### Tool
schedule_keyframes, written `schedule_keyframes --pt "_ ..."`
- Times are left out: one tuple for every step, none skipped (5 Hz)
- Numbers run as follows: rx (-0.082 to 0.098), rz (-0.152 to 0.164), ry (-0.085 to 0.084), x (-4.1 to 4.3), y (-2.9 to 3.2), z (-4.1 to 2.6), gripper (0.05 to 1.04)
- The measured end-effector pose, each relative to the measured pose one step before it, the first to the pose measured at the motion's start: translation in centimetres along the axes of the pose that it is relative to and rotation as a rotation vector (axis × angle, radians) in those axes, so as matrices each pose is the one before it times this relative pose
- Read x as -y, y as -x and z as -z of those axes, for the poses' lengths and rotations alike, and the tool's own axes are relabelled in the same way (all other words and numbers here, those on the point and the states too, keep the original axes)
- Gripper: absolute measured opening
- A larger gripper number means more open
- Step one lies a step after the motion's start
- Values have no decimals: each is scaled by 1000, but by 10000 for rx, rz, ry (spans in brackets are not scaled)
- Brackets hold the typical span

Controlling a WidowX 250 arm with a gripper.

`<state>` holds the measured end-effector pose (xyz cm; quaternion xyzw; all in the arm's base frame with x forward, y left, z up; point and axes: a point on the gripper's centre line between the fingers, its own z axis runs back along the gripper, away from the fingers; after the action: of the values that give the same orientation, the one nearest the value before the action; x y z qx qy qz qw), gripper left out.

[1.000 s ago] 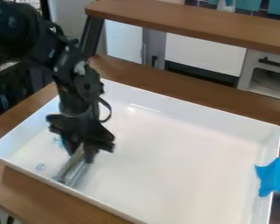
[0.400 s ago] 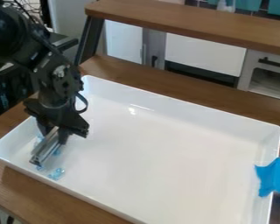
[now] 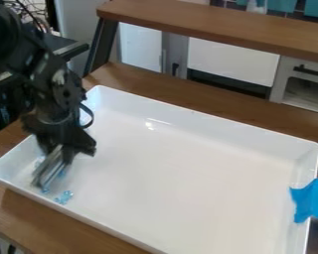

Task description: Sweep into pile

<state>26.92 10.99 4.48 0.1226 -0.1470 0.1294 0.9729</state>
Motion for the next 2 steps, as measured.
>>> schedule_keyframes --pt "-192 -354 1507 2033 -863 -4440 368" --pt "-8 -59 890 2299 -640 -2955 368"
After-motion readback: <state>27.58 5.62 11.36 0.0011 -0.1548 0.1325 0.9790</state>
